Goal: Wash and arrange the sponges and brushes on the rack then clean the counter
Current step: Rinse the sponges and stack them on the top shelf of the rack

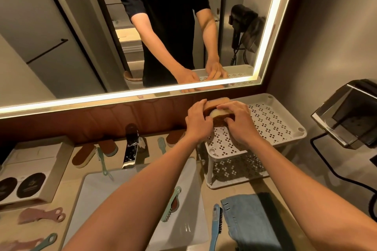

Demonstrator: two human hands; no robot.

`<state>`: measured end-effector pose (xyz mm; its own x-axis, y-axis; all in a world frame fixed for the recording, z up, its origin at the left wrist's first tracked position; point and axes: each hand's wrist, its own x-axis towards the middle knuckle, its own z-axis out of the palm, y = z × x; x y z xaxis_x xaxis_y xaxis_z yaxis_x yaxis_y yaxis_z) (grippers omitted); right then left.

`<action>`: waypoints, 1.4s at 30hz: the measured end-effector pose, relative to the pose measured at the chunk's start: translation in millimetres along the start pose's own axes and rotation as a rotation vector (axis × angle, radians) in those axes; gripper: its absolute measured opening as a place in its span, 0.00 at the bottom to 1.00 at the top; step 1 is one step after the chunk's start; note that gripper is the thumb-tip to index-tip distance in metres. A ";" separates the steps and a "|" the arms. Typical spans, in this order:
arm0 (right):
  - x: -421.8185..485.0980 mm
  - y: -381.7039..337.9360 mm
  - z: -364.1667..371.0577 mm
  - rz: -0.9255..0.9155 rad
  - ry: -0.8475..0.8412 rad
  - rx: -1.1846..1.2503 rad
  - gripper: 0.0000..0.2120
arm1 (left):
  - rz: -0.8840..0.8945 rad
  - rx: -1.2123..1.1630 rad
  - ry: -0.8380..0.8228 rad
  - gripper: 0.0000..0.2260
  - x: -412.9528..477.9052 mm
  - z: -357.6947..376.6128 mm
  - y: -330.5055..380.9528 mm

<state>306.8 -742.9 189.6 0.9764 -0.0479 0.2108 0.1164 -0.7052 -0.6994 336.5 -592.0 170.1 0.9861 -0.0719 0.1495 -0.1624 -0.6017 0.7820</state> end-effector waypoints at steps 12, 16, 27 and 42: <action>3.3 4.2 10.2 0.119 -0.056 0.081 0.36 | 0.004 0.169 0.073 0.31 -27.1 14.7 13.2; 6.7 5.5 15.4 0.117 -0.039 0.139 0.37 | 0.018 0.184 0.061 0.32 -27.6 15.6 11.8; 13.8 10.6 14.8 0.130 -0.048 0.152 0.37 | -0.010 0.380 0.047 0.27 -22.8 20.0 11.4; -2.4 -29.5 20.9 -0.124 -0.006 0.004 0.28 | 0.071 0.236 0.080 0.26 -24.0 -30.1 -9.4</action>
<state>304.9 -707.2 195.5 0.9555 0.0432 0.2918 0.2366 -0.7029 -0.6708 313.4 -560.6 177.4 0.9651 -0.0632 0.2542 -0.2100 -0.7669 0.6064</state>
